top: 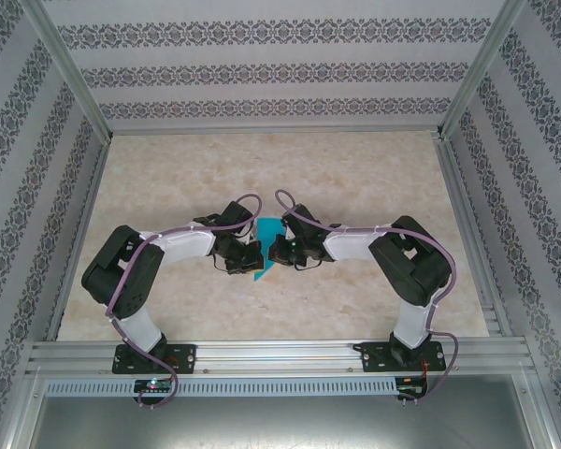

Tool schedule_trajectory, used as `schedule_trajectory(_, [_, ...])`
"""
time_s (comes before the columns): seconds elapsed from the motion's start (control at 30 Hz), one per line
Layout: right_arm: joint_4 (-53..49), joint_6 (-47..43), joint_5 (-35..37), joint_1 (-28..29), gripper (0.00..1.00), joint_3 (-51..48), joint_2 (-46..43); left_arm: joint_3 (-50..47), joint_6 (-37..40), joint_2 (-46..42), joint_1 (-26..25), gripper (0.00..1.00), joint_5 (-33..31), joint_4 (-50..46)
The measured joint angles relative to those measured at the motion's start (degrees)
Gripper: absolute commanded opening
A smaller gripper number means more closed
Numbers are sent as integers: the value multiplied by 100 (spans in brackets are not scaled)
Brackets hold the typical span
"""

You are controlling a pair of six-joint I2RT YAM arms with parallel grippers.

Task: Fold a paper plane with a square sheet of paper (pick it up from the middle)

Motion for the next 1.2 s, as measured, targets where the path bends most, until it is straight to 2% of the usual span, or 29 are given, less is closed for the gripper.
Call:
schedule_trajectory(0.47, [42,-140,-50,-92,0,7,37,-129,-4,101,0,0,90,33])
schedule_trajectory(0.9, [-236,-1021,-201,-1185,0,-28,-79,-181,2,76,0,0,114,105])
schedule_trajectory(0.97, [-492,-1067,-9,-1309,4,-31,-295,-129,13,76,0,1,107,44])
schedule_trajectory(1.0, [-579,-1064,48,-1338,8,-31,-413,-96,24,76,0,6,96,-2])
schedule_trajectory(1.1, [-787,-1003,232,-1384,28,-33,-949,83,61,66,0,26,52,-168])
schedule_trajectory(1.13, [-813,-970,264,-1381,36,-35,-1137,186,61,46,0,30,15,-203])
schedule_trajectory(1.2, [-813,-866,291,-1379,44,-76,-1440,374,46,-35,0,34,-52,-201])
